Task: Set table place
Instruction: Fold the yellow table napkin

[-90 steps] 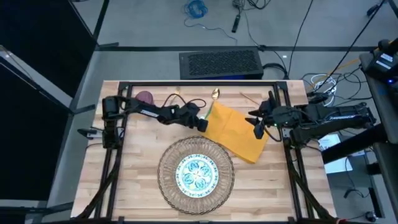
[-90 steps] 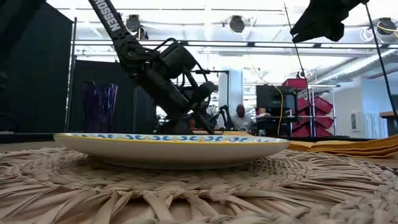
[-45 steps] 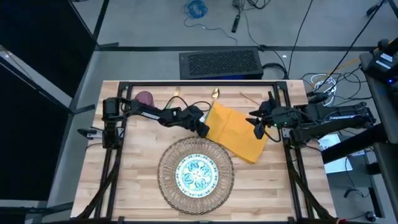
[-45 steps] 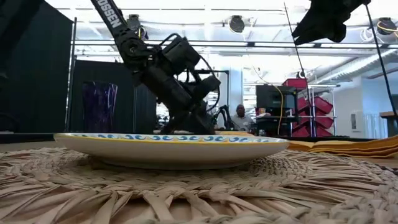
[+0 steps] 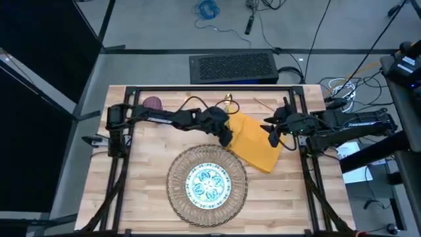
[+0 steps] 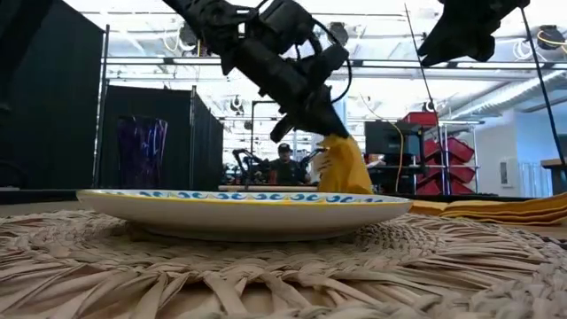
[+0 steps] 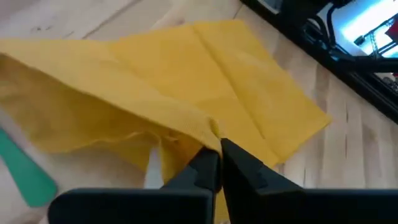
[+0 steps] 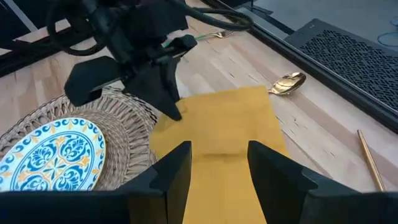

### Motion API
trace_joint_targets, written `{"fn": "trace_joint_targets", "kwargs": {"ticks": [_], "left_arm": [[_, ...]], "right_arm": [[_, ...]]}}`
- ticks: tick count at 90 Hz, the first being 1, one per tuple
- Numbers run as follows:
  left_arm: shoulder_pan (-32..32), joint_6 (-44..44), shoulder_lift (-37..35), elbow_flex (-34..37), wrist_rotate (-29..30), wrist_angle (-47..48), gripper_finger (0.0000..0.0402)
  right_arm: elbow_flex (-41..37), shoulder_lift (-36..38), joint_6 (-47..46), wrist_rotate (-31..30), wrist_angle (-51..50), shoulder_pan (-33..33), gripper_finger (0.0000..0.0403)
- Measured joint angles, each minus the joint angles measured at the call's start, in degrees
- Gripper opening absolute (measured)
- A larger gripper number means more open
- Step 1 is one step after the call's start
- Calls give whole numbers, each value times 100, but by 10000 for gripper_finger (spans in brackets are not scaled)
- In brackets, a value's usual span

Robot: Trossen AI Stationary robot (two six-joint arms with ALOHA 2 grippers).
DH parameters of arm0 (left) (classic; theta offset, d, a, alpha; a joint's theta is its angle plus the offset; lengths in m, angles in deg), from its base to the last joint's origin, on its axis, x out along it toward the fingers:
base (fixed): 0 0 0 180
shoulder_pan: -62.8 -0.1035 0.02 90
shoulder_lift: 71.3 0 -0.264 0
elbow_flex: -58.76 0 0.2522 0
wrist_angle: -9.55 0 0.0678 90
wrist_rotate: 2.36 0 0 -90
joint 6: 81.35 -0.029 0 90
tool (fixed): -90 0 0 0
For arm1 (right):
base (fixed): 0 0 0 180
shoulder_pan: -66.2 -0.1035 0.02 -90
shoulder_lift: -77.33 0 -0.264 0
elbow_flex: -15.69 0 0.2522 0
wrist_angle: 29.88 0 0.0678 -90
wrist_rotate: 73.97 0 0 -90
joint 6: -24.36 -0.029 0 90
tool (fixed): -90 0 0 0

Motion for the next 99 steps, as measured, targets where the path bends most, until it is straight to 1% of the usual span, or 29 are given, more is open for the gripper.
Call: {"fn": "trace_joint_targets", "kwargs": {"ticks": [30, 37, 47, 67, 75, 88, 99], "left_arm": [[71, -47, 86, -47, 17, 389, 0], [98, -44, 256, -54, -49, 207, 0], [136, 2, 640, -110, -351, 132, 0], [325, -18, 1415, -872, -772, 93, 0], [378, -131, 1664, -1229, -812, 140, 0], [392, -402, 1931, -1922, -839, 699, 0], [392, -559, 2125, -2240, -903, 1058, 0]], "right_arm": [[0, 0, -32, 6, 2, 0, 144], [0, 0, -42, 6, 5, 1, 144], [0, 1, -42, 8, 7, 0, 144], [0, 0, -148, 41, -123, 0, 144], [0, 0, -187, 41, -212, 0, 144], [0, 0, -238, 39, -291, 0, 144], [0, 0, -238, 39, -303, 1, 144]]}}
